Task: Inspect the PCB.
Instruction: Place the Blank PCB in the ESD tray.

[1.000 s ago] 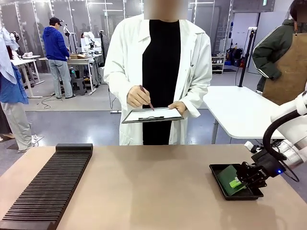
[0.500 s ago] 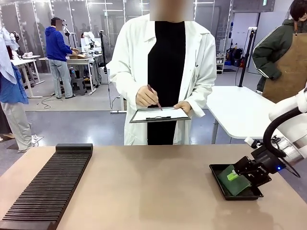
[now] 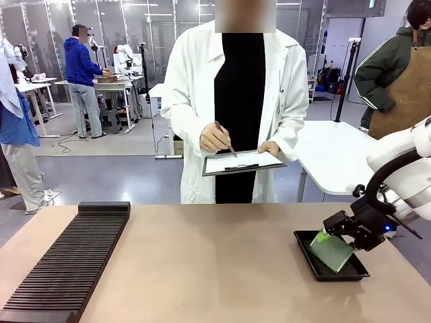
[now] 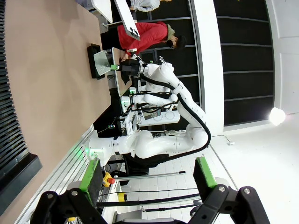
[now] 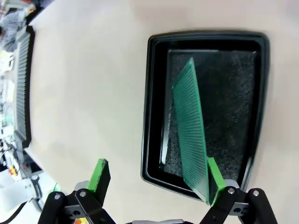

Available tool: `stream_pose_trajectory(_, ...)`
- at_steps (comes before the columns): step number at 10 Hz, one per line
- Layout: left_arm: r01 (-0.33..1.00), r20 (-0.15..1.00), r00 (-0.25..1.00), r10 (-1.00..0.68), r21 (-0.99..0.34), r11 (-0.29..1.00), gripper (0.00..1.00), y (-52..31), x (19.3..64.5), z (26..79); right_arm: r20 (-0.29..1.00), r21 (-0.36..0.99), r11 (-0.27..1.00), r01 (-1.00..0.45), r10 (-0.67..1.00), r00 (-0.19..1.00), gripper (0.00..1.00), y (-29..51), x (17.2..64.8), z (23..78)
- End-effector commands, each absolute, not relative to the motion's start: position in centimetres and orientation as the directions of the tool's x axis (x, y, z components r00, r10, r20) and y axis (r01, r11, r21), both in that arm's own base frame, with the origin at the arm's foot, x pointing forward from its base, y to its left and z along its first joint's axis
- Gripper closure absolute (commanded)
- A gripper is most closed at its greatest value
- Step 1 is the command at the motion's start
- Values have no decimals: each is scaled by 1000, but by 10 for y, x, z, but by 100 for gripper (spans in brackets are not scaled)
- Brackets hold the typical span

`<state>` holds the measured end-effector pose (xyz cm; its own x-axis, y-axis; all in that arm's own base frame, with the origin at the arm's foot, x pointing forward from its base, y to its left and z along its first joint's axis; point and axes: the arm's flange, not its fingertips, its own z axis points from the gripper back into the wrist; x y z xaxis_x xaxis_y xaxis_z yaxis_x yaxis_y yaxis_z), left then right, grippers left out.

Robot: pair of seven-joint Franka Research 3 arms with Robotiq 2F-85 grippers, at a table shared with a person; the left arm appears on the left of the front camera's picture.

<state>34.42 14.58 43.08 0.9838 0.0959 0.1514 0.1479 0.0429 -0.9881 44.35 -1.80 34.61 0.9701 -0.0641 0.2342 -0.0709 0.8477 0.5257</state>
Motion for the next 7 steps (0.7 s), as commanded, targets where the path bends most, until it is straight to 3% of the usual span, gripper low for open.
stream_pose_trajectory(1, 147, 151, 984, 94, -988, 48, 0, 146, 343, 431, 261, 454, 891, -21, -111, 959, 0, -1, 432, 356)
stream_pose_trajectory(7, 147, 151, 984, 94, -988, 48, 0, 146, 343, 431, 318, 426, 905, -28, -121, 940, 0, -17, 427, 382)
